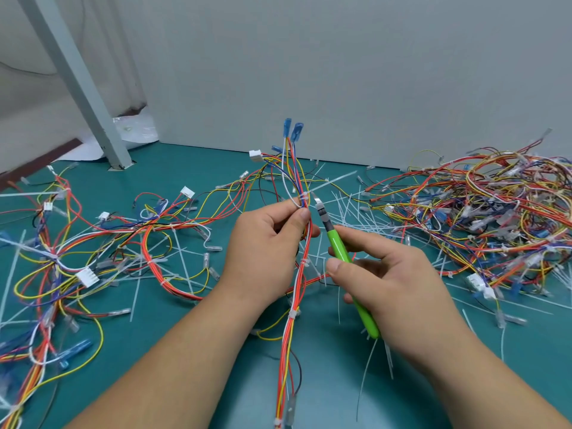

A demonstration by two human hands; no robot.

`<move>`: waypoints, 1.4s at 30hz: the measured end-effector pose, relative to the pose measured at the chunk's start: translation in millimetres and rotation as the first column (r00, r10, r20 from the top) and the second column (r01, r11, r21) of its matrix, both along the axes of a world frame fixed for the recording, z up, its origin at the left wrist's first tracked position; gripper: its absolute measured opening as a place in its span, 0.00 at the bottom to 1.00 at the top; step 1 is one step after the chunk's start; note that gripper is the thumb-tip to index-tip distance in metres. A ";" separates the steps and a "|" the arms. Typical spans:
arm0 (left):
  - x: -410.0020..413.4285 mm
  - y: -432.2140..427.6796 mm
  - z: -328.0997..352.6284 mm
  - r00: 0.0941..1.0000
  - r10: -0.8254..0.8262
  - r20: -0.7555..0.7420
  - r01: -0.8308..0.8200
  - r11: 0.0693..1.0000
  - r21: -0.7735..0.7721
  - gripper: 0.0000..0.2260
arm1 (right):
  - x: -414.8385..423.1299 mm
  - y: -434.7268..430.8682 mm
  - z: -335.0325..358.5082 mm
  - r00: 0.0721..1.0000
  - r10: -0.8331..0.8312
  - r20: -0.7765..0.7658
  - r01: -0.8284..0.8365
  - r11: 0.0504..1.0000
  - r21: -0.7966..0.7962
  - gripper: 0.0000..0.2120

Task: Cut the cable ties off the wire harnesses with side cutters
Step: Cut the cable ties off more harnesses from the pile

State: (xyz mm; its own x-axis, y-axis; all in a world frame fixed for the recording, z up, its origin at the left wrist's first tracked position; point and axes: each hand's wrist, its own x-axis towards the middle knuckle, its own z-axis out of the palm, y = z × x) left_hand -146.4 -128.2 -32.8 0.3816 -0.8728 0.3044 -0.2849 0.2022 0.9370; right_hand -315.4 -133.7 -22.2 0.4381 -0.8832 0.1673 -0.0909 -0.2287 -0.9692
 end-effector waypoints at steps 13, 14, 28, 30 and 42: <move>0.2 -0.7 -2.2 0.999 -0.042 -0.015 0.042 0.999 -0.024 0.10 | 0.6 0.3 -1.5 1.000 0.000 0.001 0.000 1.000 -0.021 0.17; 0.3 -0.8 -2.3 0.999 -0.047 -0.009 0.046 0.999 -0.022 0.10 | 0.4 0.0 -2.1 1.000 0.000 0.003 0.000 1.000 -0.022 0.17; -1.4 1.2 0.3 0.995 -0.103 -0.015 0.101 0.993 -0.060 0.18 | 0.7 -0.6 -5.5 1.000 -0.007 0.026 0.006 1.000 0.023 0.16; -1.5 0.3 -0.7 0.995 -0.102 -0.010 0.101 0.993 -0.057 0.16 | 1.0 -0.5 -5.6 0.999 -0.010 0.033 0.010 1.000 0.025 0.17; 0.8 -5.0 -7.1 0.982 -0.146 -0.117 0.141 0.989 -0.048 0.08 | 6.9 1.6 -6.2 0.998 -0.020 0.061 0.020 1.000 -0.002 0.17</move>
